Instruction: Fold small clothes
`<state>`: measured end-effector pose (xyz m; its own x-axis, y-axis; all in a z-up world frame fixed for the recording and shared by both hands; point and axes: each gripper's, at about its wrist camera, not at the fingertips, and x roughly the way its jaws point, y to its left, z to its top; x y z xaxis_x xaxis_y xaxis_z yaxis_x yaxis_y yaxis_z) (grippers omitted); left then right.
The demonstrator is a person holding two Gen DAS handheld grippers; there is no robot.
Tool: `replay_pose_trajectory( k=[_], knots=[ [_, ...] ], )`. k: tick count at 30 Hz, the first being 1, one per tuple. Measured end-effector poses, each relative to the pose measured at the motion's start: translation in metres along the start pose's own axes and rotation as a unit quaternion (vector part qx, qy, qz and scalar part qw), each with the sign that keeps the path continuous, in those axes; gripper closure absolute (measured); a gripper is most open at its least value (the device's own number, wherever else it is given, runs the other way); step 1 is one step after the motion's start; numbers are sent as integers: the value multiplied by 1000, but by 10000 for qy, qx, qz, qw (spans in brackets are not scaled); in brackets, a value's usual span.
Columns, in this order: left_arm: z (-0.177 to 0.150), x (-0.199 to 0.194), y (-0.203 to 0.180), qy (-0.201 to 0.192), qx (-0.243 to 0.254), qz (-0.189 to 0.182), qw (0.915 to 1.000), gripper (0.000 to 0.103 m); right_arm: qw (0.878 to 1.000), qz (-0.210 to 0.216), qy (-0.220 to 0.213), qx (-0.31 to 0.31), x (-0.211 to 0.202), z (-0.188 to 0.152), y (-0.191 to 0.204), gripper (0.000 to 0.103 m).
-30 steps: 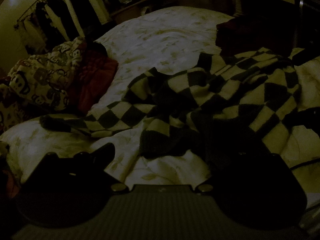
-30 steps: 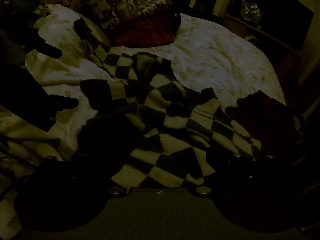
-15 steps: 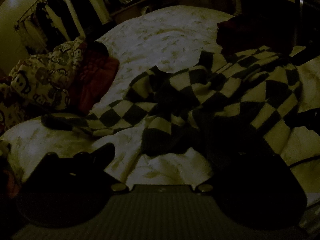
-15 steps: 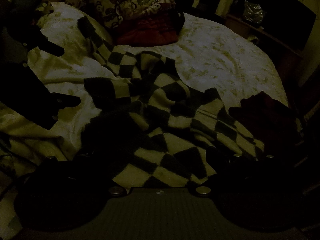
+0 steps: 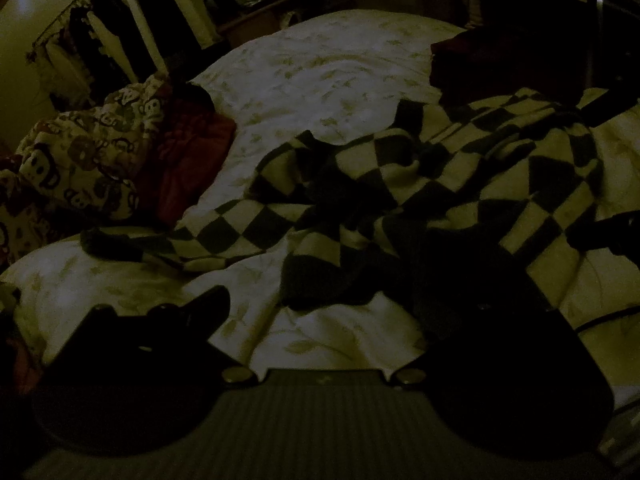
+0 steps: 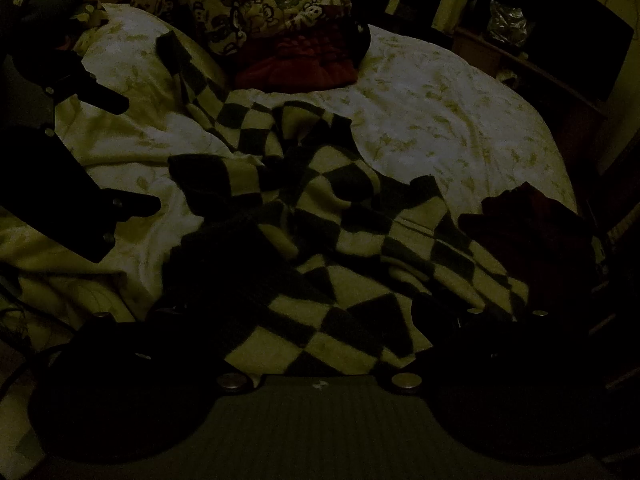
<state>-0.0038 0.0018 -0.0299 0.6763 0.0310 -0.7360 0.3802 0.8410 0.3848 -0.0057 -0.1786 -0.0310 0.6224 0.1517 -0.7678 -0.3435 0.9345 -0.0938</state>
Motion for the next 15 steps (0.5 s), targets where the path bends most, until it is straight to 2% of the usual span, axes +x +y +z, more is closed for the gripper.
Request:
replay_pose_trajectory(
  k=[15],
  knots=[
    [0,0,-1,11,-7,0,10000,0,10000,-10,11,-8,0,0,1,0]
  ],
)
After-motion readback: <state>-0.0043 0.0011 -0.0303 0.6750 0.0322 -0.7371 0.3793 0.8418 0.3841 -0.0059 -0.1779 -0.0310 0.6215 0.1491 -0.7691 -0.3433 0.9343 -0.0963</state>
